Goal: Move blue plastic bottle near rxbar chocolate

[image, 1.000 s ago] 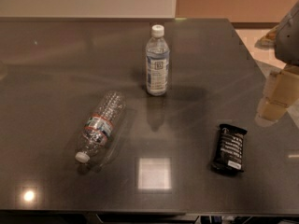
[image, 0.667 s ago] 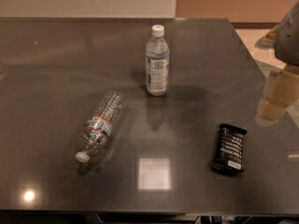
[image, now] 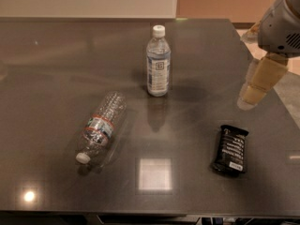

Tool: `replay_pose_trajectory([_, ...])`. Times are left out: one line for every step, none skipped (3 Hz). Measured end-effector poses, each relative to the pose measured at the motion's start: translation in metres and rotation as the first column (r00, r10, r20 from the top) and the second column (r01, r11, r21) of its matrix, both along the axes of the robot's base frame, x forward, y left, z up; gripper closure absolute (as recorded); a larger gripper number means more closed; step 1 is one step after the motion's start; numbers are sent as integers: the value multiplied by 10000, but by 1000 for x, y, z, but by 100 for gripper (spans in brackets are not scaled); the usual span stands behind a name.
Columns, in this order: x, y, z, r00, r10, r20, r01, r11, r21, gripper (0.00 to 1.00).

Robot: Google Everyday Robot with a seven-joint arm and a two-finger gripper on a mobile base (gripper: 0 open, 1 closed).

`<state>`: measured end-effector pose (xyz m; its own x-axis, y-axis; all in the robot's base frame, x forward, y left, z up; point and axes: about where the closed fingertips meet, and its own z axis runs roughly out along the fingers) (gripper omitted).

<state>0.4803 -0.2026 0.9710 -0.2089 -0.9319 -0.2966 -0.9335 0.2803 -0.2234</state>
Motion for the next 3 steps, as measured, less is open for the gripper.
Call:
replay_pose_trajectory([41, 21, -10, 9996, 291, 51, -294, 9965, 782, 0])
replay_pose_trajectory([79, 48, -20, 9981, 583, 197, -607, 9861, 1545, 0])
replay_pose_trajectory([110, 76, -27, 9962, 821, 289, -865, 9702, 2264, 0])
